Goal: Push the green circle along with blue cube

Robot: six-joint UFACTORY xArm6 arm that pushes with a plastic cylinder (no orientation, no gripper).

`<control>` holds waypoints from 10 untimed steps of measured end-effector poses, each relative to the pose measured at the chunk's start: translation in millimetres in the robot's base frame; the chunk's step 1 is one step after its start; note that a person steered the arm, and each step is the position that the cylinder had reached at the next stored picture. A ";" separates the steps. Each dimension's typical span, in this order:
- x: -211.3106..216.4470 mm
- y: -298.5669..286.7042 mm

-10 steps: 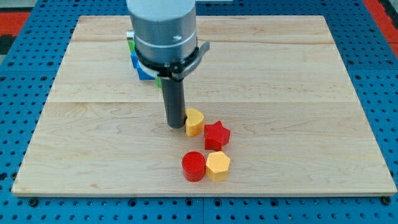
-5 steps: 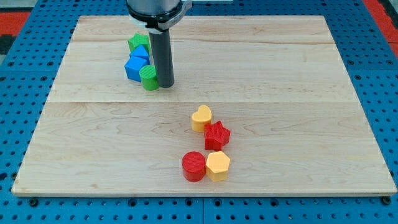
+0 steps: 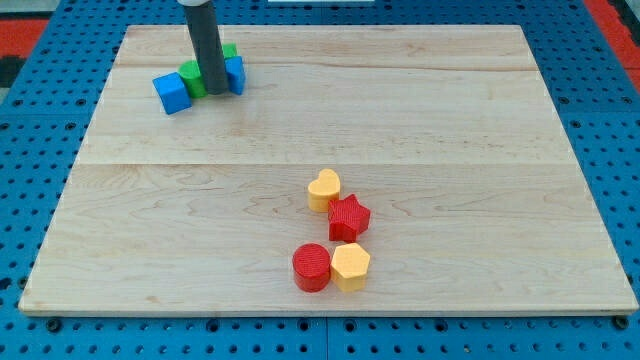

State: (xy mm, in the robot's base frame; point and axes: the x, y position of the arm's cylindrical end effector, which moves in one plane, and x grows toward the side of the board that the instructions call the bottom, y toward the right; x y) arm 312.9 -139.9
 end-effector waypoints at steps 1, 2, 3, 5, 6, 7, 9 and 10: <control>11.7 -7.9; 19.1 -18.4; 29.7 -44.9; 40.6 -91.9; 63.1 -101.3; 53.0 -124.8; -12.5 -113.1; 7.8 -107.9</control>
